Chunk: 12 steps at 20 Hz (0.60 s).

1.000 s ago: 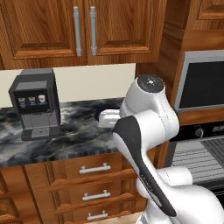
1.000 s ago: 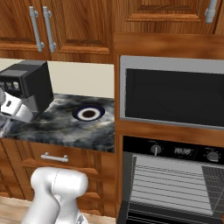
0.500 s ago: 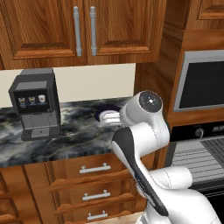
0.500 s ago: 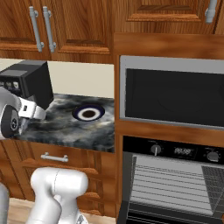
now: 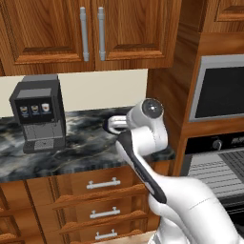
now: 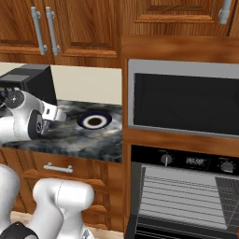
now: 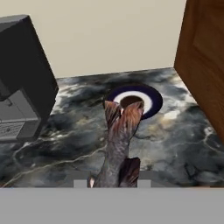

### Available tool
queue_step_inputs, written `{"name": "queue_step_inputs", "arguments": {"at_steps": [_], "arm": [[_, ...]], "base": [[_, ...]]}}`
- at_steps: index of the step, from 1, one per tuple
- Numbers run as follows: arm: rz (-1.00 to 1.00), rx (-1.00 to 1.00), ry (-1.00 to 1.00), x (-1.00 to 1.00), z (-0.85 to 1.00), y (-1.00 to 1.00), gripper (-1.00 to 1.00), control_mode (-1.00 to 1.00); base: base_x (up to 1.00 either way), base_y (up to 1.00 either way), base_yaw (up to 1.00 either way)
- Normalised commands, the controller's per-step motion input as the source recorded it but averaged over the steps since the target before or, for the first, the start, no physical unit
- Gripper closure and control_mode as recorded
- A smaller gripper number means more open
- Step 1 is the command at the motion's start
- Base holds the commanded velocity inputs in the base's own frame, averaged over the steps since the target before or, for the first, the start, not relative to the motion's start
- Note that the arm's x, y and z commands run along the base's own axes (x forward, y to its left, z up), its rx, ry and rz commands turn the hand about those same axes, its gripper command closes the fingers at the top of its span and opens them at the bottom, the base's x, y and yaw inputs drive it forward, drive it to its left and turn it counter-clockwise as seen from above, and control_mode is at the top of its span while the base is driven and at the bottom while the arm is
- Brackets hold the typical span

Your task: Take the fish from the oven and place it on the plate on the counter.

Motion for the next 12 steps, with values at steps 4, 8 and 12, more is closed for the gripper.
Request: {"name": "queue_step_inputs", "arguments": {"at_steps": [4, 8, 12], "arm": [[-0.07, 0.00, 0.12, 0.79, 0.00, -0.12, 1.00, -1.00], [-0.02, 0.01, 0.06, 0.25, -0.03, -0.29, 1.00, -1.00], [0.00, 0.03, 0.08, 0.09, -0.29, -0.31, 1.00, -1.00]], "base": [[0.00, 0.00, 0.00], [0.00, 0.00, 0.00], [0.00, 0.00, 0.00]]}}
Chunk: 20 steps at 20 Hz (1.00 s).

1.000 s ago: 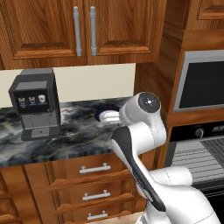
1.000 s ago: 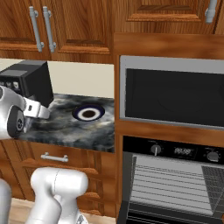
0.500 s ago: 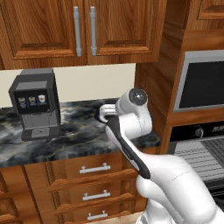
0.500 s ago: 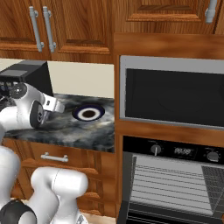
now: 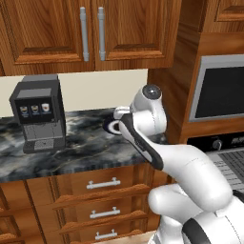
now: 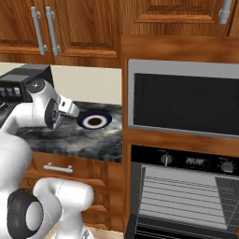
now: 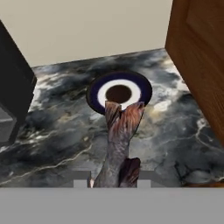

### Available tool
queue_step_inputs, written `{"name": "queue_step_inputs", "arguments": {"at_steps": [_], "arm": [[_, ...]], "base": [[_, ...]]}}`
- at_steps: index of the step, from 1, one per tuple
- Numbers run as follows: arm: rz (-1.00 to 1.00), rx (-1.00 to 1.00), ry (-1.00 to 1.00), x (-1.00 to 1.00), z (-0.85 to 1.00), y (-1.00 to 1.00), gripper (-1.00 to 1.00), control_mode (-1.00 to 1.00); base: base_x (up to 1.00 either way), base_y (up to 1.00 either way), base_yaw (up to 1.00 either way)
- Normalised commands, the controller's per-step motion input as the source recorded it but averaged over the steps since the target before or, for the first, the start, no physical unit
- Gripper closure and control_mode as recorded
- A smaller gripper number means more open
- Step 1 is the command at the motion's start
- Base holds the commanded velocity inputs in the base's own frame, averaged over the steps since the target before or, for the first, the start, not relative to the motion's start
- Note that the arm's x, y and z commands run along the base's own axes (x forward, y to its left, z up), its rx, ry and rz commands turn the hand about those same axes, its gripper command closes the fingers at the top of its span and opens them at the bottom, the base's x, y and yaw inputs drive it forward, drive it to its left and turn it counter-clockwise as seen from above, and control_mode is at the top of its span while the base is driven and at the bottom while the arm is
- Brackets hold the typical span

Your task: Take the fish from the oven and place it on the plate on the counter.

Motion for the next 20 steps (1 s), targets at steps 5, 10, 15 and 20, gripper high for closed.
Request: {"name": "queue_step_inputs", "arguments": {"at_steps": [5, 10, 15, 20], "arm": [[0.00, 0.00, 0.13, 0.41, -0.45, -0.22, 1.00, -1.00], [0.00, 0.00, 0.20, 0.61, -0.32, -0.10, 1.00, -1.00], [0.00, 0.00, 0.24, 0.59, -0.19, 0.00, 1.00, -1.00], [0.00, -0.03, 0.08, 0.43, -0.26, 0.00, 1.00, -1.00]], "base": [[0.00, 0.00, 0.00], [0.00, 0.00, 0.00], [0.00, 0.00, 0.00], [0.00, 0.00, 0.00]]}}
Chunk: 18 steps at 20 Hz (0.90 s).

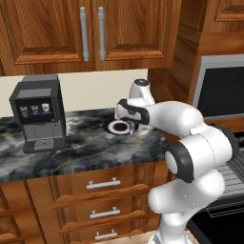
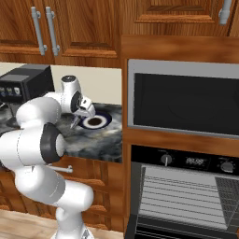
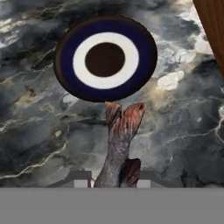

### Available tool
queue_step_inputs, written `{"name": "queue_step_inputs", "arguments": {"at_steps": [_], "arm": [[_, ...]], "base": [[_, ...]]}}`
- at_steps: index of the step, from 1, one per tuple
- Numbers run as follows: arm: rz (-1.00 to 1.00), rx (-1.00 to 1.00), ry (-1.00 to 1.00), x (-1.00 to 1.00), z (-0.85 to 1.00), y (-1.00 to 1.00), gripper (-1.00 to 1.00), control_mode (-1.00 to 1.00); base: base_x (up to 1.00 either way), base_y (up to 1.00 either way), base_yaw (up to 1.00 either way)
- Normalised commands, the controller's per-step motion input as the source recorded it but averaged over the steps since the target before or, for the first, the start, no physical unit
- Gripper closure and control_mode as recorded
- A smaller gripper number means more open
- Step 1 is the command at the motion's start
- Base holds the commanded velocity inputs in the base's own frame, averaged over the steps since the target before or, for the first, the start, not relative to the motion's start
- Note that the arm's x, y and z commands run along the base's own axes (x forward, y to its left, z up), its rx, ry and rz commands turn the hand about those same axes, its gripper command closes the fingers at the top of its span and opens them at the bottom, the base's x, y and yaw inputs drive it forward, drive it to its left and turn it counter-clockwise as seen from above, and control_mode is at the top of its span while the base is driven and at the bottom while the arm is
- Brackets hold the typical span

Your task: Take the fish from the oven and place it on the plate on the counter.

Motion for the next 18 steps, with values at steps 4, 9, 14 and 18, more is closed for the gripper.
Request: {"name": "queue_step_inputs", "arguments": {"at_steps": [4, 9, 14, 18], "arm": [[0.00, -0.05, 0.00, 0.20, -0.35, 0.00, 1.00, -1.00], [0.00, -0.06, -0.01, 0.09, -0.37, 0.00, 1.00, -1.00], [0.00, -0.01, -0.04, 0.17, -0.29, 0.00, 1.00, -1.00], [0.00, 0.00, -0.04, 0.35, -0.07, 0.00, 1.00, -1.00]], "base": [[0.00, 0.00, 0.00], [0.00, 0.00, 0.00], [0.00, 0.00, 0.00], [0.00, 0.00, 0.00]]}}
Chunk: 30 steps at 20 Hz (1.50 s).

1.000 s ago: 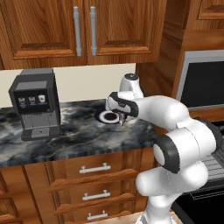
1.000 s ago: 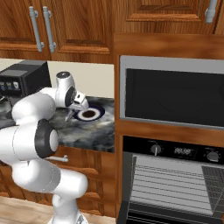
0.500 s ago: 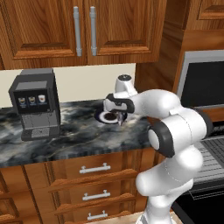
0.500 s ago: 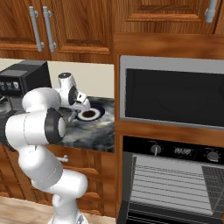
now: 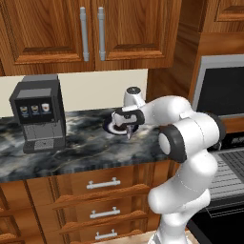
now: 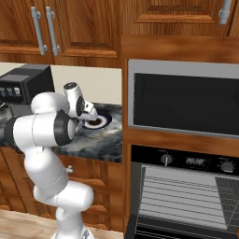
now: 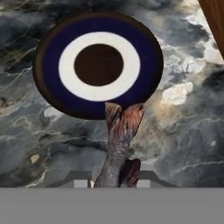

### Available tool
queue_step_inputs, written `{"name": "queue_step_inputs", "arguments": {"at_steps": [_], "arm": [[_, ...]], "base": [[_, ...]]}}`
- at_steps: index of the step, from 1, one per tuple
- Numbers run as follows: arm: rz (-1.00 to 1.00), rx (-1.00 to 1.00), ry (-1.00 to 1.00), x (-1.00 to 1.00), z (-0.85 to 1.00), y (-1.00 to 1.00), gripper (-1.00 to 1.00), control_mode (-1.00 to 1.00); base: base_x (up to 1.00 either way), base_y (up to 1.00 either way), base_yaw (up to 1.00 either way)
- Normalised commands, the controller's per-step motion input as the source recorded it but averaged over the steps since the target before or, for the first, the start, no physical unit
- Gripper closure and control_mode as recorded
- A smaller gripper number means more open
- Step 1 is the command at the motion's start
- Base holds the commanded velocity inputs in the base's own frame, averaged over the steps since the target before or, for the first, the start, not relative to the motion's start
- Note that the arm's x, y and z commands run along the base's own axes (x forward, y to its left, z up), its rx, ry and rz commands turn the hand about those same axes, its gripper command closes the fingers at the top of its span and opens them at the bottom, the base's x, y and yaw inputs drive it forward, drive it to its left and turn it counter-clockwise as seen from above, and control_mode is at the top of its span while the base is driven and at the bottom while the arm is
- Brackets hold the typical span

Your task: Take the fish from the oven and place it on the plate on the counter.

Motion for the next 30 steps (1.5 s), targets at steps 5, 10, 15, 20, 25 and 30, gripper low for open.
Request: {"name": "queue_step_inputs", "arguments": {"at_steps": [5, 10, 15, 20, 25, 30], "arm": [[0.00, 0.00, 0.00, 0.46, 0.00, 0.00, 1.00, -1.00], [0.00, 0.00, 0.00, 0.65, -0.11, 0.00, 1.00, -1.00], [0.00, 0.00, 0.02, 0.69, -0.28, 0.02, 1.00, -1.00], [0.00, 0.00, 0.05, 0.50, -0.39, 0.02, 1.00, -1.00], [0.00, 0.00, 0.04, 0.34, -0.33, 0.10, 1.00, -1.00], [0.00, 0.00, 0.01, 0.33, -0.23, 0.11, 1.00, -1.00]], "base": [[0.00, 0.00, 0.00], [0.00, 0.00, 0.00], [0.00, 0.00, 0.00], [0.00, 0.00, 0.00], [0.00, 0.00, 0.00], [0.00, 0.00, 0.00]]}}
